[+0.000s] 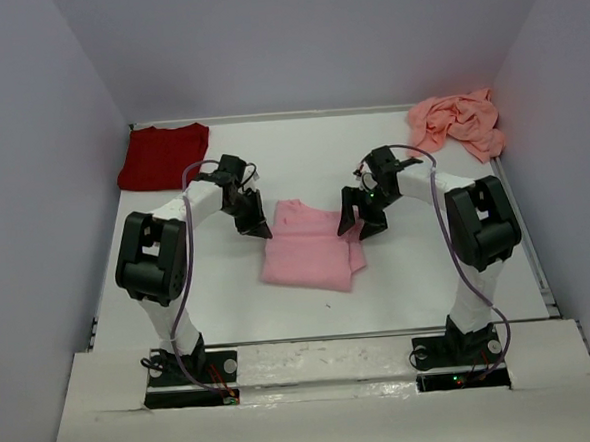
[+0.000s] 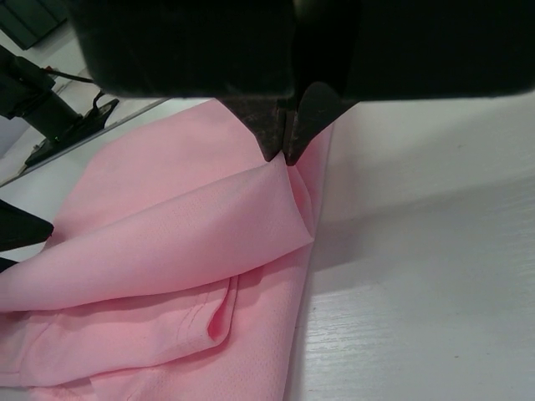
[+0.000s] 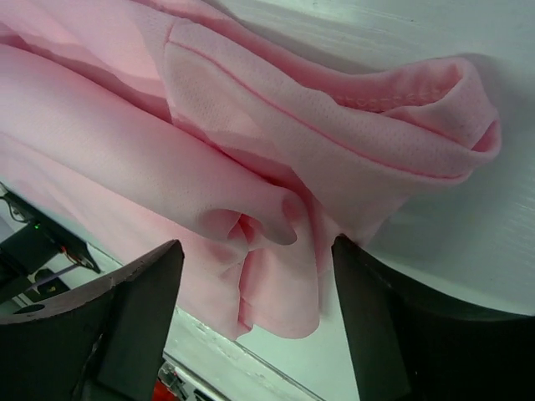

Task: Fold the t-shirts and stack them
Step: Fold the tshirt

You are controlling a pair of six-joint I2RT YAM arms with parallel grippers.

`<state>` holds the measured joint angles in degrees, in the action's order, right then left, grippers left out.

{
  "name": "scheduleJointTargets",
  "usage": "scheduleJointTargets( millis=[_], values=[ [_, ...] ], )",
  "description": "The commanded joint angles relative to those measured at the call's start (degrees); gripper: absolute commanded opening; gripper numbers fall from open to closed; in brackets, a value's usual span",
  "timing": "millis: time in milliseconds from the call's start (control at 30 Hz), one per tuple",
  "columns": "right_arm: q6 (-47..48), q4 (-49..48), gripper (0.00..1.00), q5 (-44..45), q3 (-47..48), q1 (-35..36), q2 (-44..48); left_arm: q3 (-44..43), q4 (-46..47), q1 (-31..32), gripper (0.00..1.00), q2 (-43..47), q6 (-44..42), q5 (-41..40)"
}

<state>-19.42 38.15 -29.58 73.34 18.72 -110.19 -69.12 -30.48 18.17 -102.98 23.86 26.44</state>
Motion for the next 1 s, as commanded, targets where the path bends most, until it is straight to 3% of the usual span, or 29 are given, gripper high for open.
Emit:
scheduleJointTargets(
  millis=[0, 67, 200, 467, 667, 700, 800, 833, 867, 900, 967],
  values=[
    [1.58, -1.41, 0.78, -1.09, 2.59, -0.35, 4.28, -1.89, 0.07, 0.46, 0.06, 4.8, 1.01, -1.12],
    [1.75, -1.15, 0.79, -1.27, 3.3, -0.35, 5.33, -3.03, 0.25, 0.46, 0.27, 6.64, 1.1, -3.05],
    [1.93, -0.45, 0.79, -0.91, 4.18, -0.35, 6.92, -5.14, -0.11, 0.37, 0.44, 8.58, 0.4, -4.99],
    [3.15, 5.61, 0.79, 4.0, 4.89, -0.35, 10.52, -7.78, -1.16, -1.65, 0.48, 10.52, -1.26, -4.55],
    [3.42, 3.51, 0.82, 1.2, -2.92, -2.28, 14.03, -5.95, 3.23, -1.65, 0.47, 9.11, -1.45, 7.73],
    [3.34, 3.07, 0.82, 0.59, -3.72, -2.28, 15.43, -5.15, 4.28, -1.65, 0.43, 8.68, -0.75, 9.67],
    [1.76, 0.88, 0.46, -2.31, -5.92, -2.28, 18.43, -1.72, 9.99, -1.21, 0.22, 9.2, 1.18, 18.81],
    [1.23, 0.35, 0.18, -4.93, -6.36, -2.28, 18.96, -1.11, 11.57, -0.86, 0.16, 9.37, 1.63, 20.57],
    [0.27, -0.53, 0.0, -6.26, -6.8, -2.28, 19.22, -0.41, 13.93, -0.42, 0.1, 9.46, 2.07, 21.98],
    [-0.26, -0.88, 0.0, -9.15, -7.5, -2.28, 19.4, -0.31, 14.65, 0.8, 0.0, 9.64, 2.68, 23.21],
    [-2.28, -2.99, 0.0, -11.28, -8.91, -2.28, 19.75, -0.31, 15.1, 2.12, 0.0, 9.11, 2.95, 23.22]
  ],
)
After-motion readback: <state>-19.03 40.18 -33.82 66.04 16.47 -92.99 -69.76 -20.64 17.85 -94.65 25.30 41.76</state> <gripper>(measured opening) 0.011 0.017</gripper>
